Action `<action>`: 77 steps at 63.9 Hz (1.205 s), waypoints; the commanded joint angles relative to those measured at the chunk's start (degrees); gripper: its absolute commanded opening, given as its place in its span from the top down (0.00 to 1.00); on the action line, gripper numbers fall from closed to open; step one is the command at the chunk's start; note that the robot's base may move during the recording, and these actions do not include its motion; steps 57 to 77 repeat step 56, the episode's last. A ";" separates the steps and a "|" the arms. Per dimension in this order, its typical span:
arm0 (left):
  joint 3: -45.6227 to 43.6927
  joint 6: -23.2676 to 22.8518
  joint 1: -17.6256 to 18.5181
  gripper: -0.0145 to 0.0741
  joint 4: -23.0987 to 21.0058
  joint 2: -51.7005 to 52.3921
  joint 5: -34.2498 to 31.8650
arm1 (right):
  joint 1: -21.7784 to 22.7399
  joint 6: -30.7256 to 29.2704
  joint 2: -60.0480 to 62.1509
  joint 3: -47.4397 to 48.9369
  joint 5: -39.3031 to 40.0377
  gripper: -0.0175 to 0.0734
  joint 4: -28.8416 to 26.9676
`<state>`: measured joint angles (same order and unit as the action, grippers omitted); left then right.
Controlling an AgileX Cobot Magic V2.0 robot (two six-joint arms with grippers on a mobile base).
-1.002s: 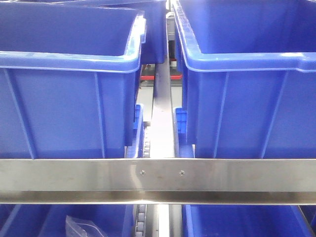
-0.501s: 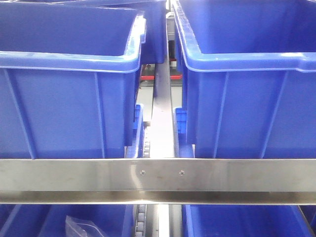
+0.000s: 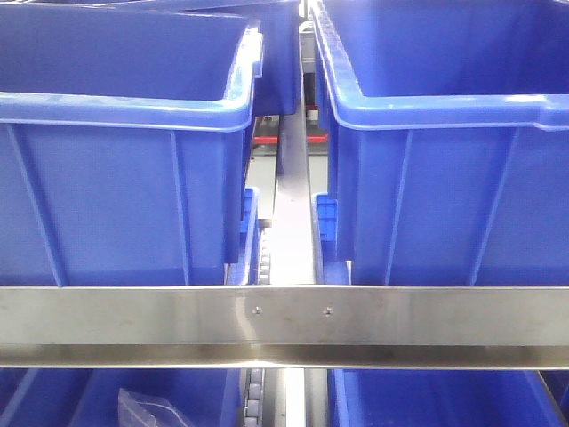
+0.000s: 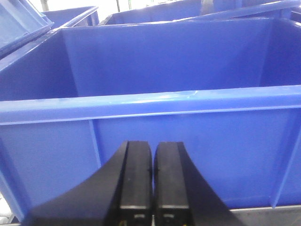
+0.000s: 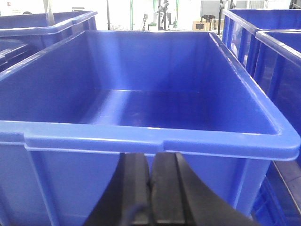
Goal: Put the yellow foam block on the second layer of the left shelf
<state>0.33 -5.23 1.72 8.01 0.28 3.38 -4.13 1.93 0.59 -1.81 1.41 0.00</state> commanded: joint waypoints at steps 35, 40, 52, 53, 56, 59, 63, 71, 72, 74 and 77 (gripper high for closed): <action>1.32 -0.29 0.12 0.68 -0.34 1.04 -4.69 | 0.31 -0.16 1.02 1.33 5.71 0.78 0.00; 1.32 -0.29 0.12 0.68 -0.34 1.04 -4.69 | 0.31 -0.16 1.02 1.33 5.71 0.78 0.00; 1.32 -0.29 0.12 0.68 -0.34 1.04 -4.69 | 0.31 -0.16 1.02 1.33 5.71 0.78 0.00; 1.32 -0.29 0.12 0.68 -0.34 1.04 -4.69 | 0.31 -0.16 1.02 1.33 5.71 0.78 0.00; 1.32 -0.29 0.12 0.68 -0.34 1.04 -4.69 | 0.31 -0.16 1.02 1.33 5.71 0.78 0.00; 1.32 -0.29 0.12 0.68 -0.34 1.04 -4.69 | 0.31 -0.16 1.02 1.33 5.71 0.78 0.00; 1.32 -0.29 0.12 0.68 -0.34 1.04 -4.69 | 0.31 -0.16 1.02 1.33 5.71 0.78 0.00; 1.32 -0.29 0.12 0.68 -0.34 1.04 -4.69 | 0.31 -0.16 1.02 1.33 5.71 0.78 0.00; 1.32 -0.29 0.12 0.68 -0.34 1.04 -4.69 | 0.31 -0.16 1.02 1.33 5.71 0.78 0.00; 1.32 -0.29 0.12 0.68 -0.34 1.04 -4.69 | 0.31 -0.16 1.02 1.33 5.71 0.78 0.00; 1.32 -0.29 0.12 0.68 -0.34 1.04 -4.69 | 0.31 -0.16 1.02 1.33 5.71 0.78 0.00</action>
